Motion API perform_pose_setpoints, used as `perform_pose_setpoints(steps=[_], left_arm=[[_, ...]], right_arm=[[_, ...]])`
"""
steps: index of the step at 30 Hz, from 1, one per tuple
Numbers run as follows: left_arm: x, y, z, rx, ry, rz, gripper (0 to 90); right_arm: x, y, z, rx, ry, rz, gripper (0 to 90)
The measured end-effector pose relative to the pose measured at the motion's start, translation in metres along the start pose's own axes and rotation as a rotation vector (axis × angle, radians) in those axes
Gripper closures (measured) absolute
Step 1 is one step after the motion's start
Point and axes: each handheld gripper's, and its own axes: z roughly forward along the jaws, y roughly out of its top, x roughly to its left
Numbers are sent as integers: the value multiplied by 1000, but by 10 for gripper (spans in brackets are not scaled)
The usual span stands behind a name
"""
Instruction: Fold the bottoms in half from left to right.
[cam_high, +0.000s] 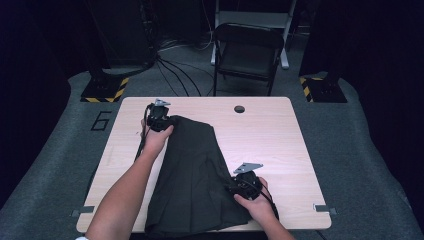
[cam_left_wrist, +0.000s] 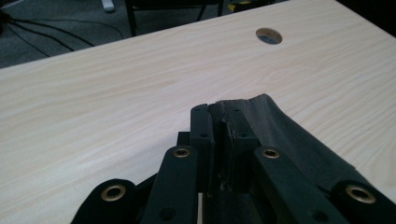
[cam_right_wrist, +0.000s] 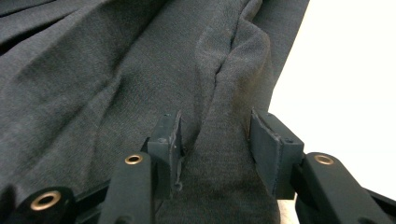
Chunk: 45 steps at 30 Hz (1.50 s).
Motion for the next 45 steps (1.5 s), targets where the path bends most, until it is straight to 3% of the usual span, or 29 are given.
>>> perform_pose_setpoints(steps=[5,13,19,25,33,41,45], left_arm=[[-6,14,-8,-29,2,24,836],[-22,37,-24,-76,-26,86,836],[-32,34,-31,-87,-54,106,836],[-40,28,-40,-122,-88,103,836],[-46,20,-49,-140,-131,116,835],[-47,12,-54,-151,-160,114,835],[-49,8,-56,-157,-181,115,835]], right_arm=[[0,1,-5,-13,-5,19,545],[0,2,-7,-24,0,-1,546],[2,3,-9,-16,6,7,520],[9,10,-13,-53,26,-1,490],[32,28,-4,-38,52,-95,441],[43,45,13,-55,49,-120,434],[46,45,22,-7,21,-130,457]])
